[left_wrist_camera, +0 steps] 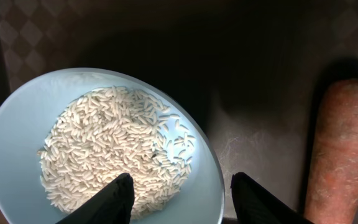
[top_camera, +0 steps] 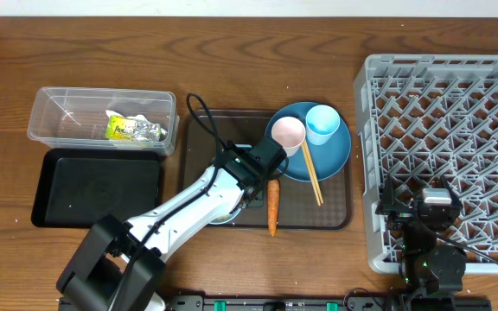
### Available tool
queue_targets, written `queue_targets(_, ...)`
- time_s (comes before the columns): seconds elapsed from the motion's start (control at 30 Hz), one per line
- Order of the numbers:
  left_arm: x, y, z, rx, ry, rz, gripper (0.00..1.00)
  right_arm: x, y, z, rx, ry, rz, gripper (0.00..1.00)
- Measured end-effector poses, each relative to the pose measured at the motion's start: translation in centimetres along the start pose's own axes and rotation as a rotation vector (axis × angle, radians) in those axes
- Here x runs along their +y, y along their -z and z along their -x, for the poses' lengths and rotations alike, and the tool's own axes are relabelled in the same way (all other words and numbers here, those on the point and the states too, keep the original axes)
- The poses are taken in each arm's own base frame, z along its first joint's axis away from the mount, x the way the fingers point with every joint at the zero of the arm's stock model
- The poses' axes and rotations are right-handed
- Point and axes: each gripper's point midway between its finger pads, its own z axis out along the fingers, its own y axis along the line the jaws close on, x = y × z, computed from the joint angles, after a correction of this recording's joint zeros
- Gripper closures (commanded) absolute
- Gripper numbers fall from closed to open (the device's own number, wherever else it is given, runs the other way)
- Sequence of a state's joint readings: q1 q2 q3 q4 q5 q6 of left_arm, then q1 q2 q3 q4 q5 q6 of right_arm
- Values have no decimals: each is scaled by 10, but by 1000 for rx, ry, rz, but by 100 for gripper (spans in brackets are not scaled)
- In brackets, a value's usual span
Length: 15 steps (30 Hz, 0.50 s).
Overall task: Sort waste into correct bins and load items into the dishwasher rack
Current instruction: 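Grasp the rim of the light-blue rice bowl with the left gripper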
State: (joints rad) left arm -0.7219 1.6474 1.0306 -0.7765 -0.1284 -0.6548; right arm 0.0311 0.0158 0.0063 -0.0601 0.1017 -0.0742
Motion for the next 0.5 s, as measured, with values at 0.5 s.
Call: queue_targets(0.5,3,-5,-4,7,-6,9,55,0,0,0,0,0,0,1)
